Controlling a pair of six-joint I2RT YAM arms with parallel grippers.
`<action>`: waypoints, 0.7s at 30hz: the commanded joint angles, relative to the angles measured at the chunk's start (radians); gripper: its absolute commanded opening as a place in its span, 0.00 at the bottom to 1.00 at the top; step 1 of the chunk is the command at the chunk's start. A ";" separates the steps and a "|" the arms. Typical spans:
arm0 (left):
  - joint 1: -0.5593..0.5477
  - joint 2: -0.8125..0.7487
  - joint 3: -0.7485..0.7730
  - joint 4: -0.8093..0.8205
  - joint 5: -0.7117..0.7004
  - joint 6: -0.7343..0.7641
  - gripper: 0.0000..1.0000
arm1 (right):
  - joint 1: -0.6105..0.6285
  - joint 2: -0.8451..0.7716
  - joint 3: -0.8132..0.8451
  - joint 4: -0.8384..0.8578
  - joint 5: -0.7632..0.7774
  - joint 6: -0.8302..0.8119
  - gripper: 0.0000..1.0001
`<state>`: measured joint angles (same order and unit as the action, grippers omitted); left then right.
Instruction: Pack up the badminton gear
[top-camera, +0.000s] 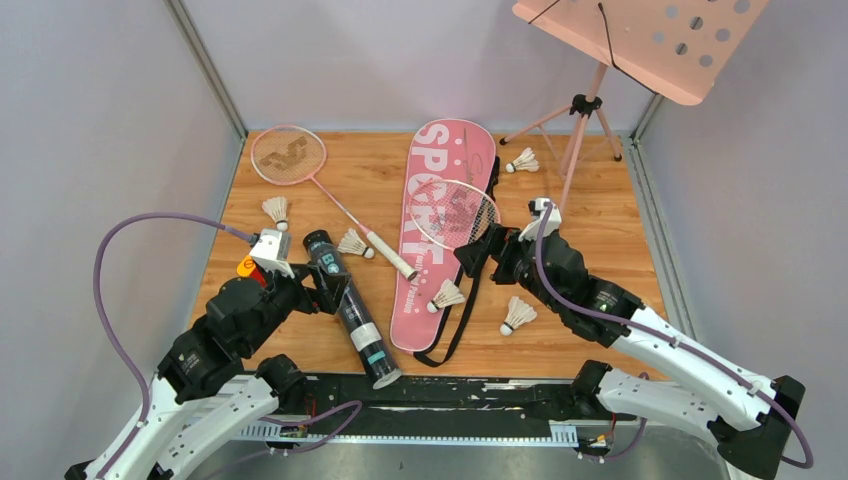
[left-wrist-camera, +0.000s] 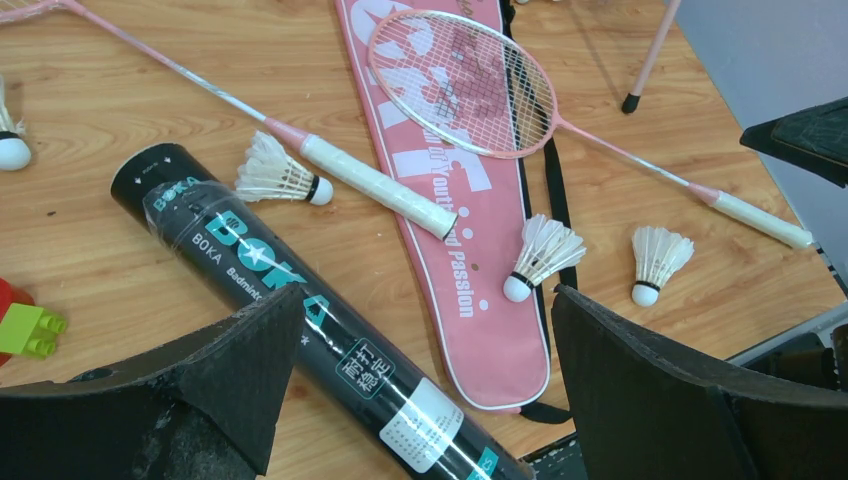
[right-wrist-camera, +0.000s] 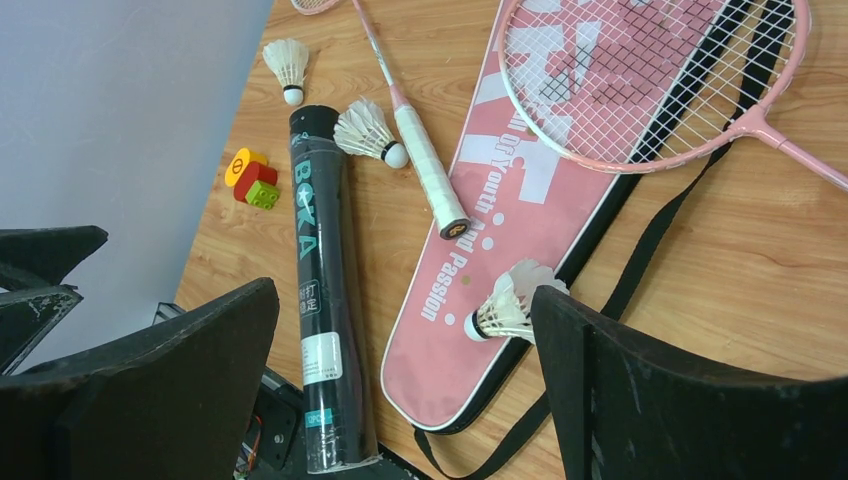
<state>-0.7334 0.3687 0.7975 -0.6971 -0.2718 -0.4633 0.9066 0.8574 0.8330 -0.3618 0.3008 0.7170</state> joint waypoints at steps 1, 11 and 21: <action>-0.005 0.007 0.009 0.021 -0.011 -0.002 1.00 | 0.004 -0.007 -0.006 0.017 -0.004 0.020 1.00; -0.004 0.013 0.005 0.008 -0.080 -0.041 1.00 | 0.006 0.031 -0.042 0.057 -0.089 0.062 1.00; -0.005 -0.030 0.039 -0.083 -0.283 -0.088 1.00 | 0.062 0.345 0.000 0.225 -0.356 0.070 0.86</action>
<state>-0.7334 0.3756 0.7982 -0.7551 -0.4423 -0.5129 0.9352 1.0851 0.7704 -0.2325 0.0357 0.7582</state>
